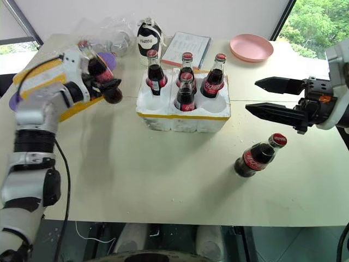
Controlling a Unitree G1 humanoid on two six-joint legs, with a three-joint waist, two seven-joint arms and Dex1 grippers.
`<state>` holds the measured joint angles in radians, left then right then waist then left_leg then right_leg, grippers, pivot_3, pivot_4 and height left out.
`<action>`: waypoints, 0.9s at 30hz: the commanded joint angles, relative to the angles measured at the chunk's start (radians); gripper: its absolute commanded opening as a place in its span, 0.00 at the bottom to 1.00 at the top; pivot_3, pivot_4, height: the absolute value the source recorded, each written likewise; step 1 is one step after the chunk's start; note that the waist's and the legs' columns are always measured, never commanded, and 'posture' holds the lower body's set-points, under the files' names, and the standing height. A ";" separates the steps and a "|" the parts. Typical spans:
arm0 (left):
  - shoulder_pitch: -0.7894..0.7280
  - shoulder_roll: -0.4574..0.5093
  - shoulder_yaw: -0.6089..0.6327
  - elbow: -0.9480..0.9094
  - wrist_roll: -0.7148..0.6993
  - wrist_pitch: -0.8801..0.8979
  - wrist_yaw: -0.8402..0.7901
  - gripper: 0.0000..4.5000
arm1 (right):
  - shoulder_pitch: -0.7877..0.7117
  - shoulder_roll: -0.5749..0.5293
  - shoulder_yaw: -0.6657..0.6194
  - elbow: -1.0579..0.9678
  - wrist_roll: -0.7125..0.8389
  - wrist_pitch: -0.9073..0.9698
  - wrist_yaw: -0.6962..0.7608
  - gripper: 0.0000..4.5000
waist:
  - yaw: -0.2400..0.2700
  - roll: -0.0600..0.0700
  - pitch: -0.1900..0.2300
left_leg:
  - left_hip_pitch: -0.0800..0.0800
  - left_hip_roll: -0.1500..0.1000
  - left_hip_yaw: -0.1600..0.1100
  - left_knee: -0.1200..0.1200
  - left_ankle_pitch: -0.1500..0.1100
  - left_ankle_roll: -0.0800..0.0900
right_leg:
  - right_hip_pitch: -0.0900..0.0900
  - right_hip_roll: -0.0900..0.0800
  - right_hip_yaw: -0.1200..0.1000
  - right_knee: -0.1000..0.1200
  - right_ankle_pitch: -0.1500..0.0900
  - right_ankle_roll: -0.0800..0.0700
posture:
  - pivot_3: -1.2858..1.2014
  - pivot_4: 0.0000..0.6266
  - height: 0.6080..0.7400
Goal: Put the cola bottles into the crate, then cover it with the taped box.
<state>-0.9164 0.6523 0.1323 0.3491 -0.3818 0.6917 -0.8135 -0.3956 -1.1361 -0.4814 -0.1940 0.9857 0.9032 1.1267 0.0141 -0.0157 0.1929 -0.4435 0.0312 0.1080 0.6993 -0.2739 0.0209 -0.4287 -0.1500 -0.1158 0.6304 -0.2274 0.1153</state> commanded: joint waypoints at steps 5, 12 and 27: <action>-0.140 0.064 -0.035 -0.196 -0.165 0.141 -0.240 0.63 | 0.009 -0.024 -0.037 -0.027 -0.010 -0.019 0.015 1.00 | 0.001 0.000 0.000 | 0.001 -0.001 -0.001 0.001 0.000 0.000 | 0.002 -0.001 0.000 -0.001 0.000 0.000 | 0.52 0.24 1.00; -0.173 -0.061 -0.153 -0.141 -0.106 0.059 -0.269 0.63 | 0.031 -0.003 -0.050 -0.051 -0.004 -0.019 -0.003 1.00 | -0.001 0.000 0.000 | 0.001 -0.001 0.000 0.001 0.000 0.000 | 0.002 0.000 0.000 0.000 0.000 0.001 | 0.52 0.24 1.00; -0.197 -0.129 -0.251 0.079 0.088 -0.214 -0.306 0.63 | 0.078 0.024 -0.096 -0.104 0.031 0.004 -0.070 1.00 | -0.001 0.000 0.000 | 0.001 -0.001 -0.001 0.001 0.000 0.000 | 0.001 0.000 0.000 0.000 0.000 0.000 | 0.52 0.24 1.00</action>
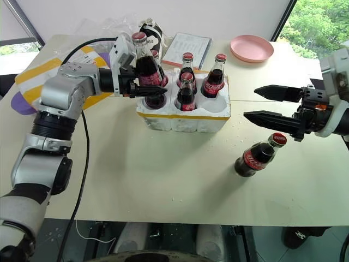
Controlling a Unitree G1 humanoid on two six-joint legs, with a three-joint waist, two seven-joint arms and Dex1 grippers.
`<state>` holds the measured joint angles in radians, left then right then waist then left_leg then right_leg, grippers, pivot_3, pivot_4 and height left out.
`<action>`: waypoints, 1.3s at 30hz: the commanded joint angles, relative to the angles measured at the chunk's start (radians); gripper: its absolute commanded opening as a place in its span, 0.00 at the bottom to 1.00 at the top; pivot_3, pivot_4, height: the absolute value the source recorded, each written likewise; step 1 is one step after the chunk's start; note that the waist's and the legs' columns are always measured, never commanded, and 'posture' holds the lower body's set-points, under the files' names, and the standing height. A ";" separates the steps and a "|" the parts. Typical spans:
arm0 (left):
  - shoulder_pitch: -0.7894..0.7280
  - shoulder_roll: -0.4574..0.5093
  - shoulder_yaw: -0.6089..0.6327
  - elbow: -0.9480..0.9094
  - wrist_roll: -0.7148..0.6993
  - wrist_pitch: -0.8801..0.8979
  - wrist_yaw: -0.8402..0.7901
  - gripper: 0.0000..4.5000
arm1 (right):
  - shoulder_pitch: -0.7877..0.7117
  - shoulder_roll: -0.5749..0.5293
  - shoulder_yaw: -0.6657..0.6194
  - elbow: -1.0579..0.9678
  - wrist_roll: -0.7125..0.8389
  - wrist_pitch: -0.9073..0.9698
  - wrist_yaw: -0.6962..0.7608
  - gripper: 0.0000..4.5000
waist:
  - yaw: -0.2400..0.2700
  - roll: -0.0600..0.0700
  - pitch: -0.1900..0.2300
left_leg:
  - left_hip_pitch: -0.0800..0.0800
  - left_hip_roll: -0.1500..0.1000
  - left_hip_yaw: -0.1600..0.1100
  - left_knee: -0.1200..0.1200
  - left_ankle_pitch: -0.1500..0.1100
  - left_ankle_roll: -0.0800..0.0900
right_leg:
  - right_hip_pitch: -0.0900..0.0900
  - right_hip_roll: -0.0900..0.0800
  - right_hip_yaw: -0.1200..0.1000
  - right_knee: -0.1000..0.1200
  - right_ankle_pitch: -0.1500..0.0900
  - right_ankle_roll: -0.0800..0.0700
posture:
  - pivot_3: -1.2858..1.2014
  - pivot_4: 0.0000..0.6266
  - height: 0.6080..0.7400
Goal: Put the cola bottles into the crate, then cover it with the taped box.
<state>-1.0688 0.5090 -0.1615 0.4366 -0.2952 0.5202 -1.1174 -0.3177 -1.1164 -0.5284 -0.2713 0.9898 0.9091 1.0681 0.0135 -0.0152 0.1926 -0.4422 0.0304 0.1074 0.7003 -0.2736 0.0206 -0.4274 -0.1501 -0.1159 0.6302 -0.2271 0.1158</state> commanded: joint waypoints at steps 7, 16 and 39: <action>-0.031 -0.003 0.039 0.006 -0.012 -0.030 -0.032 0.63 | -0.010 0.009 -0.032 -0.019 0.031 -0.011 -0.026 1.00 | 0.000 0.000 0.000 | 0.000 0.000 0.000 0.000 0.000 0.000 | 0.000 0.000 0.000 0.000 0.000 0.000 | 0.52 0.24 1.00; 0.023 -0.001 0.051 -0.030 -0.019 -0.020 -0.051 0.98 | 0.003 0.022 -0.028 0.021 -0.015 -0.054 -0.023 1.00 | 0.000 0.000 0.000 | 0.000 0.000 0.000 0.000 0.000 0.000 | 0.000 0.000 0.000 0.000 0.000 0.000 | 0.52 0.24 1.00; 0.219 0.344 0.131 -0.533 -0.427 0.350 -0.361 0.98 | 0.630 0.177 -0.649 -0.064 -0.132 -0.052 0.046 1.00 | 0.025 0.002 -0.001 | 0.015 0.001 -0.004 -0.001 -0.004 0.005 | 0.016 0.000 0.000 -0.002 -0.001 0.000 | 0.52 0.24 1.00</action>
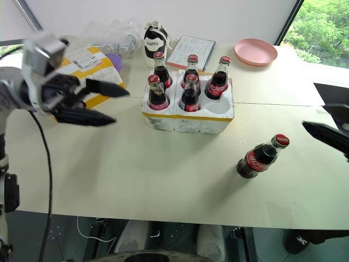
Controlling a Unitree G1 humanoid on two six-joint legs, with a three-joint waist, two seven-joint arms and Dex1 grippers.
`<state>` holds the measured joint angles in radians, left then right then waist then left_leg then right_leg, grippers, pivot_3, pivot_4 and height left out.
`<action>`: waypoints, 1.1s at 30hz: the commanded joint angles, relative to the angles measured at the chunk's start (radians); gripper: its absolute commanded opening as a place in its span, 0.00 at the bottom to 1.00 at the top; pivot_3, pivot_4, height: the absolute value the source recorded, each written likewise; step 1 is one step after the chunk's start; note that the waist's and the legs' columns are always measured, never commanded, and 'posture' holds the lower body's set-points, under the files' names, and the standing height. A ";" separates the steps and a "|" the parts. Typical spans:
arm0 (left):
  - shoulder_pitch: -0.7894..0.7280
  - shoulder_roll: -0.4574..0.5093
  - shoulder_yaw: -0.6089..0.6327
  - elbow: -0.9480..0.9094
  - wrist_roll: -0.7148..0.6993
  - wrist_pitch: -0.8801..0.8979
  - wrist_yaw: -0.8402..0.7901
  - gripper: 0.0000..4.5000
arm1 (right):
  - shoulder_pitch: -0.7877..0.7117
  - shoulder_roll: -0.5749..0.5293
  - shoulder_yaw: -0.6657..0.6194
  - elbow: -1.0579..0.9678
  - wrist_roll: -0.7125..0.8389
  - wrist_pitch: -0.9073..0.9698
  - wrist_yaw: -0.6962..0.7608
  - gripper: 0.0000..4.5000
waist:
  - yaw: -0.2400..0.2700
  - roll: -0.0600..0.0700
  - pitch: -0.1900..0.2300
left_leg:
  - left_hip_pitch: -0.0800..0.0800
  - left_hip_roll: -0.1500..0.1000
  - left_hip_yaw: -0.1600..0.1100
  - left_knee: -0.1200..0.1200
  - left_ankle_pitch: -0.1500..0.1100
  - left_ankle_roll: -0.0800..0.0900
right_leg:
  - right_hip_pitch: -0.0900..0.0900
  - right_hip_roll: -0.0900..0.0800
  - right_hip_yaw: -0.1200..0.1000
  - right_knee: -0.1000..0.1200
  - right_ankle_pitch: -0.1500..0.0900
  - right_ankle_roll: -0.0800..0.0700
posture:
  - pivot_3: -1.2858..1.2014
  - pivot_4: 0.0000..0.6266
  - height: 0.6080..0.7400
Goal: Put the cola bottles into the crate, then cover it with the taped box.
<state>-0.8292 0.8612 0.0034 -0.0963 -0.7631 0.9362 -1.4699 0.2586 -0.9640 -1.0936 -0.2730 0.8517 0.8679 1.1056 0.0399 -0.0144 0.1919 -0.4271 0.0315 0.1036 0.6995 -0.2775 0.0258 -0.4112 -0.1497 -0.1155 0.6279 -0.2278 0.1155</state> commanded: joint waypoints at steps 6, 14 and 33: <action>-0.048 -0.079 -0.105 0.051 0.101 -0.144 -0.009 0.98 | 0.249 0.246 -0.037 -0.324 0.021 -0.039 -0.085 1.00 | -0.003 0.003 -0.001 | 0.001 0.000 -0.001 -0.002 0.000 0.001 | -0.001 0.001 0.001 0.000 0.000 0.000 | 0.52 0.24 1.00; -0.064 -0.117 -0.121 0.073 0.127 -0.174 0.001 0.98 | 0.266 0.430 0.257 -0.449 -0.044 -0.148 -0.237 1.00 | -0.008 0.006 -0.002 | 0.000 0.001 -0.001 -0.002 -0.001 0.001 | -0.002 0.000 0.002 0.000 -0.002 -0.004 | 0.52 0.24 1.00; -0.073 -0.106 -0.082 0.026 0.096 -0.136 0.051 0.98 | 0.079 0.398 0.497 -0.230 -0.105 -0.258 -0.347 1.00 | -0.003 0.006 -0.002 | 0.000 0.000 0.000 -0.002 -0.001 0.002 | -0.002 0.000 0.002 0.000 -0.001 -0.002 | 0.52 0.24 1.00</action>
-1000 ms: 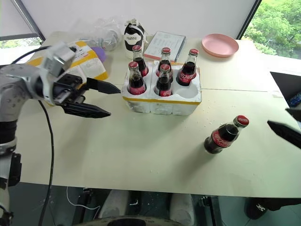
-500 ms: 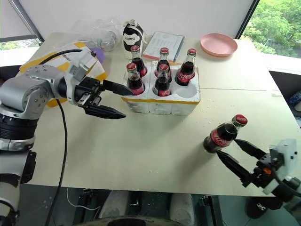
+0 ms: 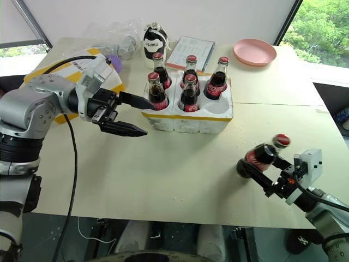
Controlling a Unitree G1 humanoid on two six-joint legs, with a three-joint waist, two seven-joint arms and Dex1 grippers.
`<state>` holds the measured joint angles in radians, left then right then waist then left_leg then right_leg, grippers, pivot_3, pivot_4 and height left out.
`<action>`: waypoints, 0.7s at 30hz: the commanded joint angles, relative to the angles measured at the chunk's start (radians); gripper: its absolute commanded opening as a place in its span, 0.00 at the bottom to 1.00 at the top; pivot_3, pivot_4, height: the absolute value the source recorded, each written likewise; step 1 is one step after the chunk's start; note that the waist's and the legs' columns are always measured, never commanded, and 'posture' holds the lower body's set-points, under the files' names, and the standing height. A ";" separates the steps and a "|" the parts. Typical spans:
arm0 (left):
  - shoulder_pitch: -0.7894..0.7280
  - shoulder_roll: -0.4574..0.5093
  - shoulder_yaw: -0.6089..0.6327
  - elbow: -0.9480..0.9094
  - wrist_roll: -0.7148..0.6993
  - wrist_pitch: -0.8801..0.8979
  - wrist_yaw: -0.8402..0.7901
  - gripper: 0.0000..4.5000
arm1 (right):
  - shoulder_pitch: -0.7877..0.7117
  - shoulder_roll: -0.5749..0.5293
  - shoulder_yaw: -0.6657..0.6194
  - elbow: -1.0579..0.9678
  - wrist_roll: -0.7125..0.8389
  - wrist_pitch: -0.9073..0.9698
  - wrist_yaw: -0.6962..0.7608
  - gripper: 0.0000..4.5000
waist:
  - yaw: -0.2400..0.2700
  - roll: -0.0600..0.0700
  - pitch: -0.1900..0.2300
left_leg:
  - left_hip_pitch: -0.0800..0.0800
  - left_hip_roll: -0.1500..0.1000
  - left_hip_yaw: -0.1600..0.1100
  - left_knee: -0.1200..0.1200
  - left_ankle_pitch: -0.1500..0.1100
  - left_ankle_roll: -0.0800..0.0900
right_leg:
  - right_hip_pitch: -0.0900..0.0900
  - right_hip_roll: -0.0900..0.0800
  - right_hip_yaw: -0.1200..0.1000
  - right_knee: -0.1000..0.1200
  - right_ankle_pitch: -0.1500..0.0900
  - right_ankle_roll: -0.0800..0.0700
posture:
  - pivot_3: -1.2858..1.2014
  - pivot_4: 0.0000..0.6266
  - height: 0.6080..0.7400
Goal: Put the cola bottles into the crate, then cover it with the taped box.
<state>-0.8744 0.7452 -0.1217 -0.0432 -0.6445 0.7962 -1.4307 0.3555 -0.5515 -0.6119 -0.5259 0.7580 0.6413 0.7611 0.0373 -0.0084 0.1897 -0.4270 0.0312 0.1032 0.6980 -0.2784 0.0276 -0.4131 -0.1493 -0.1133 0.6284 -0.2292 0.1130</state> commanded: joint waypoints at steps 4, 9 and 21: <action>-0.026 0.011 0.044 -0.032 -0.020 0.003 0.017 0.98 | -0.063 -0.016 0.045 0.065 -0.017 -0.045 -0.010 1.00 | -0.001 0.000 0.000 | 0.000 0.000 0.000 0.000 0.000 0.000 | 0.000 0.000 0.000 0.000 0.000 0.000 | 0.52 0.24 1.00; -0.018 0.013 0.046 -0.039 -0.023 0.004 0.019 1.00 | -0.096 -0.016 0.041 0.071 0.019 -0.035 -0.013 0.63 | 0.001 0.000 0.000 | 0.000 0.000 0.000 0.000 0.000 0.000 | 0.000 0.000 0.000 0.000 0.000 0.000 | 0.52 0.24 1.00; 0.007 0.012 0.055 -0.051 -0.020 -0.010 0.048 1.00 | -0.491 -0.217 -0.007 0.086 0.268 0.090 -0.111 0.63 | -0.024 0.004 0.002 | 0.000 0.000 0.001 0.000 0.000 0.000 | -0.002 0.000 0.001 0.001 0.001 0.002 | 0.52 0.24 1.00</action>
<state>-0.8648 0.7515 -0.0997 -0.0703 -0.6547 0.7978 -1.3897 -0.0749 -0.7471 -0.5860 -0.4268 0.9608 0.7312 0.6693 0.0131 -0.0044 0.1919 -0.4273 0.0313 0.1037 0.6970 -0.2781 0.0274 -0.4150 -0.1490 -0.1126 0.6298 -0.2280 0.1150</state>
